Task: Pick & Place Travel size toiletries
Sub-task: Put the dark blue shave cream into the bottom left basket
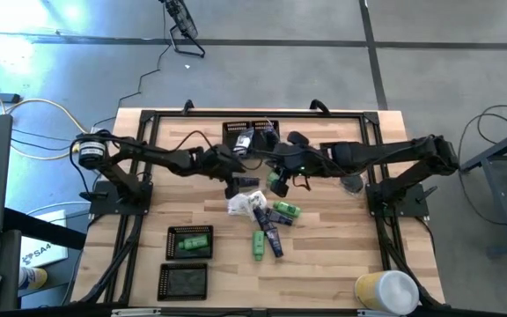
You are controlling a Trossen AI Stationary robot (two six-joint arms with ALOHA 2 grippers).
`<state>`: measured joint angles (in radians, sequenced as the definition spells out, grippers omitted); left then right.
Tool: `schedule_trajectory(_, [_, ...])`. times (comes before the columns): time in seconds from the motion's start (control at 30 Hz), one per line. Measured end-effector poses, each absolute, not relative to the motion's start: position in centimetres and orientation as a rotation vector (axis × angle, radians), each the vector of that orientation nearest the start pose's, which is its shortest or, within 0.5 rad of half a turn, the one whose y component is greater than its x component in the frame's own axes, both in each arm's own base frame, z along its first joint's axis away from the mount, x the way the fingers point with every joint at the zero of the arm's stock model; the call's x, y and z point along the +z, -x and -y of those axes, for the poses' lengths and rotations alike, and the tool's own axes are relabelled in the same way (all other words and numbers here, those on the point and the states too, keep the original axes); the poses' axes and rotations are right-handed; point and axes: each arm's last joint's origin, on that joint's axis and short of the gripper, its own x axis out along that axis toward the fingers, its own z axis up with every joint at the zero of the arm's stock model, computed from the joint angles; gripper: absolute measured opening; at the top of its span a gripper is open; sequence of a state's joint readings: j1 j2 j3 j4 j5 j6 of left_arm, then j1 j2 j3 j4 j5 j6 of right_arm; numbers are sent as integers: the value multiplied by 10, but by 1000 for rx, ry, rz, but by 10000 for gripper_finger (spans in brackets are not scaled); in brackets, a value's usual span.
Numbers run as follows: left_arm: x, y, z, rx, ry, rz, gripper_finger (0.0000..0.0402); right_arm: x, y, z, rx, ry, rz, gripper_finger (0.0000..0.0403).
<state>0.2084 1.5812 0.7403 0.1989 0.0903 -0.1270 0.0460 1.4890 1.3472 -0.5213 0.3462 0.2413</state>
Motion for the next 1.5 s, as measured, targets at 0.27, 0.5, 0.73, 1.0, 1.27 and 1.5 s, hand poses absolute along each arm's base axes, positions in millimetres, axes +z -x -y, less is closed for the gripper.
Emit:
schedule_trajectory(0.27, [167, -304, -65, 105, 138, -609, 244, 371, -290, -10, -431, -108, -470, 3])
schedule_trajectory(0.5, [162, -306, -66, 115, 78, -623, 237, 396, -265, -13, -484, -112, -359, 3])
schedule_trajectory(0.73, [155, -332, -72, 105, 77, -660, 237, 400, -259, -15, -503, -105, -339, 3])
schedule_trajectory(1.0, [149, -349, -73, 53, 56, -789, 237, 399, -259, -15, -501, -107, -346, 3])
schedule_trajectory(1.27, [147, -348, -73, 54, 57, -822, 237, 398, -258, -15, -502, -97, -360, 3])
schedule_trajectory(1.5, [132, -350, -73, 39, 31, -861, 237, 397, -258, -15, -515, -91, -364, 3])
